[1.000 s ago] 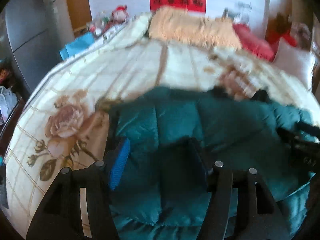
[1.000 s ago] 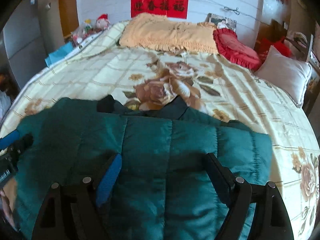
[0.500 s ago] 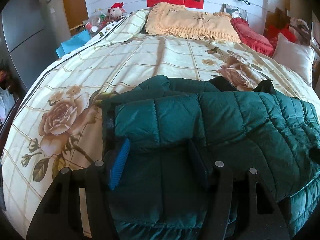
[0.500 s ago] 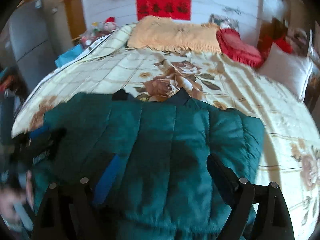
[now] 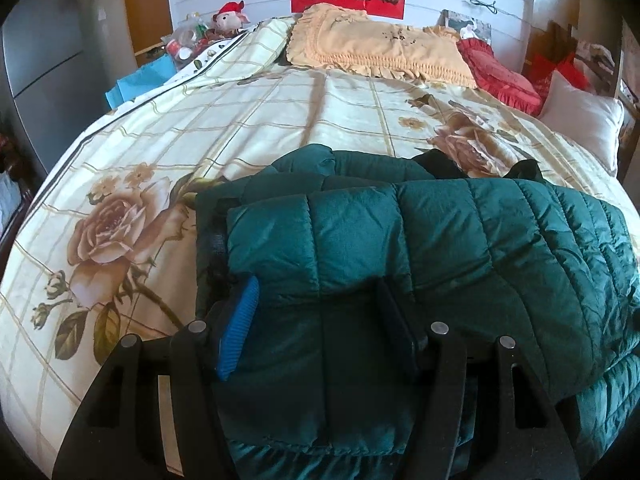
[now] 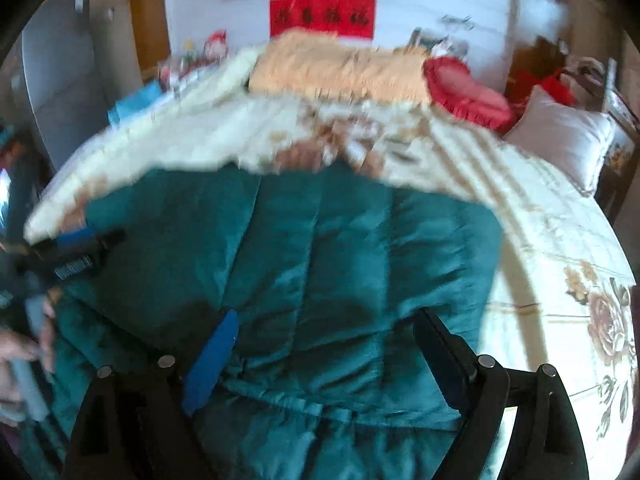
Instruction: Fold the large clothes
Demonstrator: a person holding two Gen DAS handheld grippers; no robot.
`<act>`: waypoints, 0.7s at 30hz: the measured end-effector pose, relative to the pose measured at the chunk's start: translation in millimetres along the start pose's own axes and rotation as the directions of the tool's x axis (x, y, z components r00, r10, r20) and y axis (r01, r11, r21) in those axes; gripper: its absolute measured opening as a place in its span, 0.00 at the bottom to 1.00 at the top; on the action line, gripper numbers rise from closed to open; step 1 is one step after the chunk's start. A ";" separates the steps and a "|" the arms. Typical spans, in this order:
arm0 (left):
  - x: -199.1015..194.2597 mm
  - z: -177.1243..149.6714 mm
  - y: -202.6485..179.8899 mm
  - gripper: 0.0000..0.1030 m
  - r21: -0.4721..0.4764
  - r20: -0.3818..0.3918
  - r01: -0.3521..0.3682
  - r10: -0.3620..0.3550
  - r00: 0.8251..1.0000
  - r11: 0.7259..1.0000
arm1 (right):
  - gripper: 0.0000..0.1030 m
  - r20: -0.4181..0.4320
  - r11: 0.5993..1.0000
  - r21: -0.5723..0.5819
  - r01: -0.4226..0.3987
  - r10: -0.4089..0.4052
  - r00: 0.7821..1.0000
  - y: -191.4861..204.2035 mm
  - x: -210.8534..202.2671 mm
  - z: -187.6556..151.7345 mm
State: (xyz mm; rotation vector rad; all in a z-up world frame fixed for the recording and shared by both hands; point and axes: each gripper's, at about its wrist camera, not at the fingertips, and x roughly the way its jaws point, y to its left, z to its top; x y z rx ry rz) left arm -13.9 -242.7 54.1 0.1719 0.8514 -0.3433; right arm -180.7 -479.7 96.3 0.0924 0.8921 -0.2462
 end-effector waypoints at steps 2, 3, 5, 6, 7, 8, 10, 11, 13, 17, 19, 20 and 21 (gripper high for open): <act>1.0 -0.3 0.9 0.60 -0.013 0.000 0.007 -0.007 1.000 1.000 | 0.85 0.030 0.999 0.030 0.028 -0.029 0.999 -15.2 -6.9 5.1; 1.3 -0.6 1.2 0.60 -0.020 0.001 0.010 -0.010 1.000 1.000 | 0.85 0.022 0.998 0.035 0.047 -0.047 0.999 -20.2 -4.0 6.7; 1.3 -1.4 0.9 0.60 -0.023 0.005 0.010 -0.010 1.000 1.000 | 0.83 -0.018 0.996 0.042 0.075 -0.074 0.997 -29.5 12.4 10.4; 1.3 -1.9 0.7 0.61 -0.020 0.009 0.010 -0.010 1.000 1.000 | 0.79 -0.040 0.996 0.040 0.085 -0.084 0.996 -32.2 21.3 10.5; 1.4 -2.7 0.7 0.61 -0.017 0.012 0.011 -0.011 1.000 1.000 | 0.77 -0.064 0.994 0.032 0.102 -0.099 0.993 -33.3 30.6 10.2; 1.7 -3.0 0.4 0.61 -0.016 0.016 0.015 -0.015 1.000 1.000 | 0.77 -0.093 0.992 0.022 0.126 -0.123 0.988 -35.7 41.9 7.8; 1.9 -4.2 -0.9 0.61 -0.011 0.019 0.021 -0.021 1.000 1.000 | 0.86 -0.113 0.990 0.050 0.131 -0.125 0.986 -46.6 59.1 0.7; 2.2 -4.4 -1.7 0.61 -0.008 0.019 0.022 -0.021 1.000 1.000 | 0.89 -0.119 0.989 0.072 0.125 -0.116 0.986 -52.0 62.7 -2.4; 3.4 -4.1 -3.8 0.62 0.004 0.018 0.017 -0.017 1.000 1.000 | 0.93 -0.145 0.982 0.171 0.079 -0.054 0.988 -70.5 71.4 -8.2; -5.1 -1.1 0.6 0.61 0.006 0.000 0.031 -0.031 1.000 1.000 | 0.86 -0.143 0.960 0.278 0.028 0.012 0.990 -91.3 51.5 -13.0; -18.5 -1.2 7.4 0.61 -0.008 0.000 0.051 -0.051 0.999 0.999 | 0.86 -0.111 0.968 0.247 0.041 -0.013 0.994 -91.7 21.3 -14.9; -24.2 -2.7 9.7 0.61 -0.013 0.002 0.061 -0.061 0.998 0.998 | 0.86 -0.101 0.972 0.231 0.045 -0.022 0.995 -89.6 6.6 -17.7; -35.0 -5.7 15.1 0.61 -0.018 0.011 0.076 -0.076 0.997 0.997 | 0.86 -0.097 0.975 0.218 0.049 -0.028 0.995 -89.8 -4.0 -20.0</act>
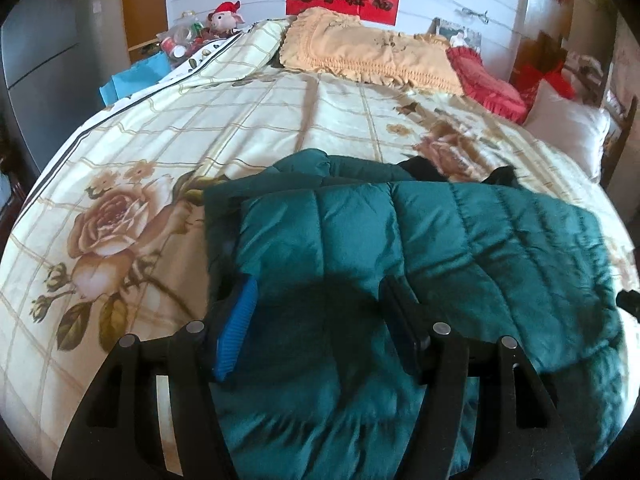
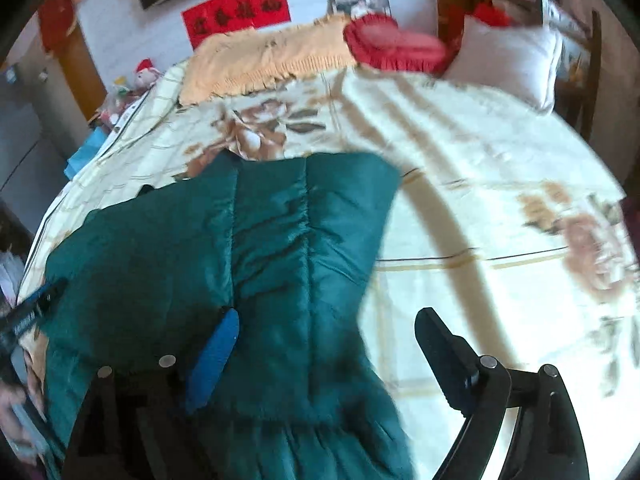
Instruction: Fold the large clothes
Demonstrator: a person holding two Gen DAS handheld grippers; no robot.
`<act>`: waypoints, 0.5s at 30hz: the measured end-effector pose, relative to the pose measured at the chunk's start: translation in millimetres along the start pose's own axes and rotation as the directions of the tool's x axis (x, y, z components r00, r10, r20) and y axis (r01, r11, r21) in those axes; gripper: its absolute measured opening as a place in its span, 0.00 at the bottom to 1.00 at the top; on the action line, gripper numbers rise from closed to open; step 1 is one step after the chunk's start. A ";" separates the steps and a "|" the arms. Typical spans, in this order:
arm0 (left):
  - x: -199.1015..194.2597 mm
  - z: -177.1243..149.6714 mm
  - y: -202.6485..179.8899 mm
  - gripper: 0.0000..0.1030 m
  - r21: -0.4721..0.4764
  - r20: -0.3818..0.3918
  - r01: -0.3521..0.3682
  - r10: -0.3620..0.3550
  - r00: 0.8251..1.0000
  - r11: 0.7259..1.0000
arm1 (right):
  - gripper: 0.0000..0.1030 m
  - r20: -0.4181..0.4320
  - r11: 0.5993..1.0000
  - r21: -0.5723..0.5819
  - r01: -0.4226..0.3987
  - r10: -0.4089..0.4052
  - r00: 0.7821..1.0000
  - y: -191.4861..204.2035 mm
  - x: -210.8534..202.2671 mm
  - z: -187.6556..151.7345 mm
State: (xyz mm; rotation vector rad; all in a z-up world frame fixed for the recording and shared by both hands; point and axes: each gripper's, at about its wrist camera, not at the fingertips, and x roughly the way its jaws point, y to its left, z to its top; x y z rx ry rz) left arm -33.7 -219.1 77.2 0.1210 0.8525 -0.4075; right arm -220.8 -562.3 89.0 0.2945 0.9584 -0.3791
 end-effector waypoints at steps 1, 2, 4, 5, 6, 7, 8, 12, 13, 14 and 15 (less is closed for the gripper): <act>-6.2 -2.8 1.1 0.61 0.002 0.007 0.005 -0.005 1.000 1.000 | 0.86 0.000 1.000 -0.020 0.010 -0.010 1.000 -1.9 -13.5 -5.4; -14.3 -7.0 3.3 0.61 0.008 0.014 0.005 -0.005 1.000 1.000 | 0.86 0.001 0.999 -0.035 0.014 -0.014 1.000 -3.8 -23.0 -9.6; -30.1 -18.3 7.9 0.61 0.034 0.020 0.000 -0.001 1.000 0.999 | 0.86 0.007 0.998 -0.055 0.012 -0.012 1.000 -9.9 -43.1 -22.2; -37.3 -25.4 10.6 0.61 0.045 0.018 -0.004 0.003 1.000 0.999 | 0.86 0.005 0.998 -0.056 0.006 -0.006 1.000 -12.3 -50.1 -26.7; -43.7 -32.5 13.5 0.61 0.050 0.015 -0.009 0.008 1.000 0.999 | 0.86 -0.003 0.998 -0.055 -0.005 0.005 1.000 -16.7 -57.7 -34.5; -50.6 -41.1 17.1 0.61 0.052 0.011 -0.010 0.009 1.000 0.999 | 0.86 -0.010 0.998 -0.055 -0.012 0.012 1.000 -18.6 -62.5 -40.8; -57.1 -49.8 20.7 0.61 0.049 0.008 -0.006 0.006 1.000 0.999 | 0.86 -0.014 0.998 -0.056 -0.014 0.013 1.000 -20.3 -67.2 -48.7; -78.3 -79.2 32.2 0.61 0.030 -0.013 0.015 -0.015 1.000 0.999 | 0.86 -0.052 0.998 -0.062 -0.019 0.016 0.999 -22.0 -71.0 -81.6; -83.5 -85.7 33.4 0.61 0.030 -0.014 0.016 -0.015 1.000 0.999 | 0.86 -0.067 0.998 -0.059 -0.025 0.021 0.998 -22.0 -70.0 -90.9; -87.8 -90.9 33.8 0.61 0.029 -0.014 0.017 -0.016 1.000 0.999 | 0.86 -0.074 0.998 -0.058 -0.029 0.025 0.997 -21.2 -69.8 -97.0; -95.1 -98.7 35.4 0.61 0.026 -0.012 0.015 -0.014 1.000 1.000 | 0.86 -0.085 0.998 -0.059 -0.036 0.031 0.996 -19.4 -68.7 -105.2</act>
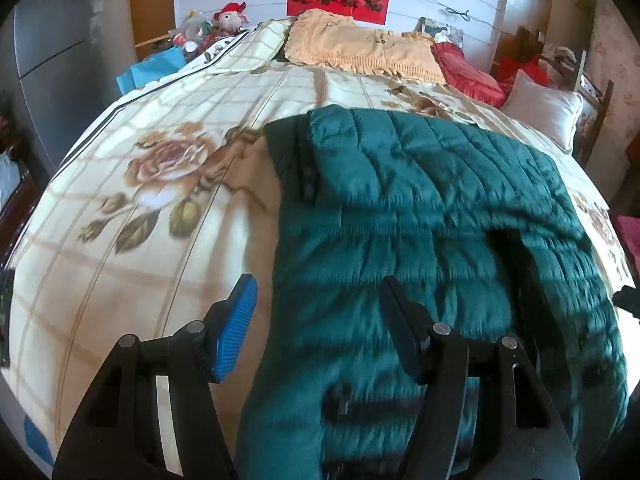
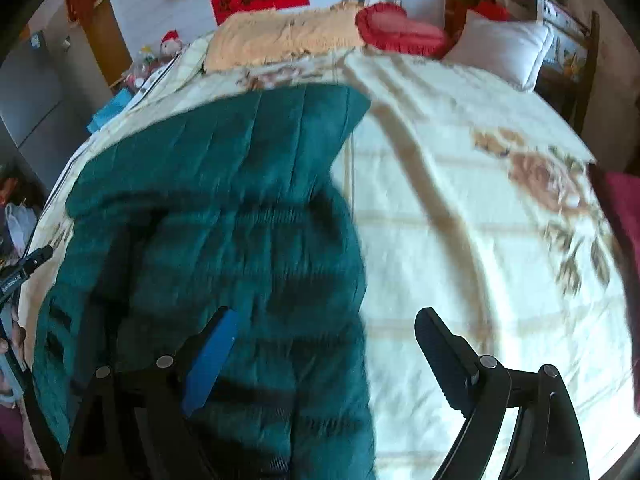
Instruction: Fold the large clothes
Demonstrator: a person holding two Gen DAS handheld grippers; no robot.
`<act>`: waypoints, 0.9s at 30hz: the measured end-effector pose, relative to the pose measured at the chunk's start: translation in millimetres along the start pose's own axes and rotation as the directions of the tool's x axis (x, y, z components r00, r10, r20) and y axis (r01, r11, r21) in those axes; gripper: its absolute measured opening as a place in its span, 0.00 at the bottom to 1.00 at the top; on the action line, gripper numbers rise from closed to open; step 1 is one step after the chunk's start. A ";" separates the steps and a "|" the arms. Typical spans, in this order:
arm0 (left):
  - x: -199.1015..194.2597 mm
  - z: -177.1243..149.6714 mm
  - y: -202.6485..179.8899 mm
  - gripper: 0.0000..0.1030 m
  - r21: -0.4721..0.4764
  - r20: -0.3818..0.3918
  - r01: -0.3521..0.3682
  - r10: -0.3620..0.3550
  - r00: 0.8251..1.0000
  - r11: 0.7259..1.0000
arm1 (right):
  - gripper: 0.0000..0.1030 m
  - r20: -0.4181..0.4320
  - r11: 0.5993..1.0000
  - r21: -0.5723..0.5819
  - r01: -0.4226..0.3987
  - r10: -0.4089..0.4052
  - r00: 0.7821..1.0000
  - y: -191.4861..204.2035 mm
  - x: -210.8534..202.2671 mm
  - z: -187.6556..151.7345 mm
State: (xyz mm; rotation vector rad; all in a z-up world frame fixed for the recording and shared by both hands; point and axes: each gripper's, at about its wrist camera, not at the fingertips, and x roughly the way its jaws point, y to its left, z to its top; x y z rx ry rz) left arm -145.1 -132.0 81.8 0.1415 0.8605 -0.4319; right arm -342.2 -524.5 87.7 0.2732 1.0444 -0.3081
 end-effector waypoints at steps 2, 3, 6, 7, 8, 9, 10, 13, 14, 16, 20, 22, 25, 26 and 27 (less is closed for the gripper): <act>-8.1 -9.3 1.1 0.61 -0.007 -0.005 0.005 -0.005 1.000 1.000 | 0.86 -0.015 1.000 -0.003 -0.005 0.005 1.000 2.3 0.3 -14.8; -13.6 -16.2 2.1 0.61 -0.010 -0.009 0.012 -0.012 1.000 1.000 | 0.86 -0.021 1.000 -0.005 -0.007 0.007 1.000 4.0 -0.4 -21.7; -25.4 -31.1 5.9 0.61 -0.015 -0.009 0.006 -0.007 1.000 1.000 | 0.86 -0.032 1.000 0.007 -0.026 0.026 0.999 3.6 -5.2 -37.3; -28.6 -35.3 6.9 0.61 -0.015 -0.011 0.004 -0.004 1.000 1.000 | 0.86 -0.037 0.999 0.012 -0.031 0.031 0.999 2.8 -7.0 -41.1; -30.3 -38.9 9.1 0.61 -0.014 -0.014 0.002 -0.003 1.000 1.000 | 0.86 -0.040 0.999 0.016 -0.033 0.034 0.999 2.2 -9.1 -44.7; -33.2 -44.7 11.0 0.61 -0.016 -0.024 0.001 -0.001 1.000 1.000 | 0.86 -0.042 0.999 0.018 -0.036 0.036 0.998 0.8 -12.1 -48.7; -35.2 -49.4 12.8 0.61 -0.018 -0.031 0.003 -0.004 1.000 1.000 | 0.86 -0.043 0.999 0.019 -0.036 0.037 0.998 -0.4 -15.3 -52.7; -41.0 -62.1 19.1 0.61 -0.023 -0.045 0.007 -0.008 0.999 1.000 | 0.86 -0.054 0.999 0.019 -0.042 0.043 0.998 -2.5 -23.4 -63.3; -42.9 -66.5 20.9 0.61 -0.024 -0.052 0.005 -0.006 0.999 1.000 | 0.86 -0.058 0.999 0.019 -0.045 0.046 0.997 -2.6 -25.8 -66.7; -45.5 -74.7 24.5 0.61 -0.030 -0.068 0.009 -0.011 0.998 1.000 | 0.86 -0.068 0.999 0.018 -0.044 0.045 0.997 -4.0 -28.4 -73.3; -47.4 -90.4 31.9 0.61 -0.044 -0.102 0.010 -0.015 0.995 0.999 | 0.87 -0.097 0.999 0.004 -0.047 0.047 0.994 -4.8 -31.6 -86.2; -48.1 -97.3 35.5 0.61 -0.049 -0.113 0.006 -0.011 0.993 0.999 | 0.87 -0.108 0.998 0.005 -0.056 0.056 0.993 -5.7 -32.8 -92.6; -48.5 -104.6 40.1 0.61 -0.062 -0.125 0.006 -0.013 0.992 0.998 | 0.87 -0.121 0.998 0.012 -0.064 0.065 0.991 -6.3 -33.3 -98.7; -48.5 -105.5 40.8 0.61 -0.066 -0.127 0.006 -0.015 0.992 0.998 | 0.87 -0.122 0.998 0.013 -0.065 0.066 0.990 -6.8 -33.3 -100.2; -49.4 -106.8 41.7 0.61 -0.071 -0.128 0.009 -0.018 0.992 0.997 | 0.87 -0.125 0.998 0.016 -0.067 0.069 0.990 -7.3 -33.3 -101.4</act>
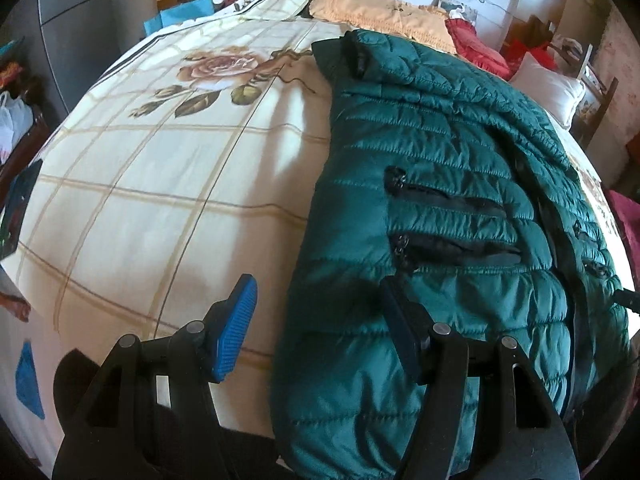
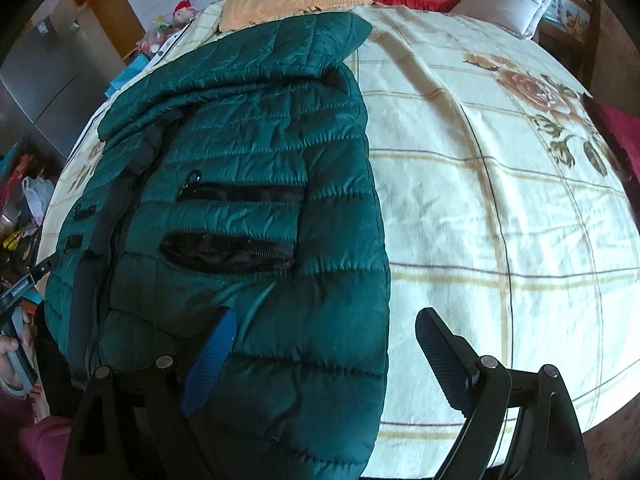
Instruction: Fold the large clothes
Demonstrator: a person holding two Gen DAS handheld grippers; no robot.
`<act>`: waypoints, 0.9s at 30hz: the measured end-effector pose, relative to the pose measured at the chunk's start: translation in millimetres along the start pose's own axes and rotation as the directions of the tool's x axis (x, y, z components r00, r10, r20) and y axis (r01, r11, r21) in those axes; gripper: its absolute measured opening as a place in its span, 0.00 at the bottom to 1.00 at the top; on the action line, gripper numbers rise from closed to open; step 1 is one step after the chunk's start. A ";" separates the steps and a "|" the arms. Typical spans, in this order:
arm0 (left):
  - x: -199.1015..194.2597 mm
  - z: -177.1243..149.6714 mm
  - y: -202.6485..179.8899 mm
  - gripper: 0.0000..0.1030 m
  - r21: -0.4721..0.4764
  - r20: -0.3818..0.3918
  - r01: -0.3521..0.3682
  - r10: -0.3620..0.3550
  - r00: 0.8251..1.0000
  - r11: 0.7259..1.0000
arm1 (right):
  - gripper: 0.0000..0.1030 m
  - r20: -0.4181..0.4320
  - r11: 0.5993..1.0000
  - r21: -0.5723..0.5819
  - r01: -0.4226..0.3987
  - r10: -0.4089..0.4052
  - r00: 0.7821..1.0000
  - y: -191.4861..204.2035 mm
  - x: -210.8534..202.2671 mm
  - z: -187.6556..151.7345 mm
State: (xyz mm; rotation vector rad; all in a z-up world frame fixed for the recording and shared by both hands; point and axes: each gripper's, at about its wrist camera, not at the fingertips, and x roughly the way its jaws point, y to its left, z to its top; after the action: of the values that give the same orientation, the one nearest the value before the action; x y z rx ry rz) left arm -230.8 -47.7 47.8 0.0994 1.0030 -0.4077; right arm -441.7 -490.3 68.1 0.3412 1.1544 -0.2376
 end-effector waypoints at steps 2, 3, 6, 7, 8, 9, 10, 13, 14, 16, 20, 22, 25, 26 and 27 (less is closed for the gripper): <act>-1.5 -1.5 1.0 0.61 -0.005 -0.001 0.006 -0.006 1.000 1.000 | 0.87 -0.005 1.000 0.006 -0.004 0.004 1.000 -0.3 0.4 -1.4; -1.8 -2.8 0.3 0.61 -0.002 -0.003 0.009 -0.009 1.000 1.000 | 0.87 -0.008 1.000 0.009 -0.012 0.012 1.000 -0.3 0.5 -2.1; -1.6 -5.8 1.2 0.61 0.000 -0.019 0.029 -0.029 0.999 1.000 | 0.87 -0.018 1.000 0.013 -0.027 0.027 0.999 0.8 1.7 -3.6; -1.4 -7.2 1.9 0.61 -0.005 -0.027 0.041 -0.041 0.999 0.999 | 0.87 -0.020 1.000 0.012 -0.028 0.028 0.999 1.4 1.7 -4.0; -1.2 -7.7 2.5 0.61 -0.008 -0.033 0.047 -0.047 0.998 0.999 | 0.87 -0.023 0.999 0.010 -0.033 0.033 0.999 2.4 1.8 -4.9; -1.2 -9.1 3.4 0.61 -0.012 -0.042 0.057 -0.057 0.997 0.998 | 0.87 -0.026 0.999 0.010 -0.039 0.039 0.999 3.0 2.0 -5.4; -1.1 -10.5 4.6 0.61 -0.017 -0.052 0.070 -0.071 0.996 0.997 | 0.87 -0.031 0.999 0.010 -0.049 0.049 0.998 3.7 2.7 -6.2; -0.2 -14.2 9.5 0.61 -0.047 -0.084 0.108 -0.112 0.990 0.993 | 0.87 -0.052 0.997 0.009 -0.070 0.071 0.996 6.6 5.2 -9.5; 0.4 -16.1 12.0 0.61 -0.061 -0.095 0.121 -0.126 0.987 0.991 | 0.87 -0.054 0.998 0.006 -0.070 0.070 0.996 7.4 5.5 -9.9; 0.3 -20.5 16.8 0.61 -0.087 -0.110 0.135 -0.145 0.983 0.987 | 0.87 -0.057 0.997 -0.001 -0.075 0.075 0.996 10.6 5.0 -11.8; -3.3 -28.6 19.4 0.62 -0.092 -0.114 0.144 -0.154 0.981 0.985 | 0.87 -0.059 0.997 -0.015 -0.078 0.077 0.995 14.4 4.4 -14.7; -4.7 -31.8 20.8 0.62 -0.096 -0.113 0.154 -0.164 0.980 0.983 | 0.87 -0.065 0.996 -0.019 -0.082 0.081 0.995 15.0 4.3 -16.5; -6.7 -35.7 21.2 0.62 -0.094 -0.105 0.167 -0.176 0.979 0.982 | 0.87 -0.083 0.994 -0.021 -0.105 0.103 0.991 13.3 5.8 -19.3; -6.4 -35.8 21.0 0.63 -0.090 -0.103 0.168 -0.177 0.979 0.982 | 0.87 -0.090 0.993 -0.023 -0.112 0.109 0.990 12.7 6.7 -19.8; -6.3 -36.0 19.9 0.68 -0.084 -0.101 0.174 -0.182 0.978 0.981 | 0.87 -0.093 0.993 -0.022 -0.116 0.114 0.989 12.0 7.4 -20.5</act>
State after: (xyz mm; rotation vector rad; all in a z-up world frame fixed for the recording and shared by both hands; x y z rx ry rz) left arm -255.0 -18.1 31.6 -0.0365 1.1380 -0.5320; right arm -452.0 -471.4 55.6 0.3969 1.2233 -0.1058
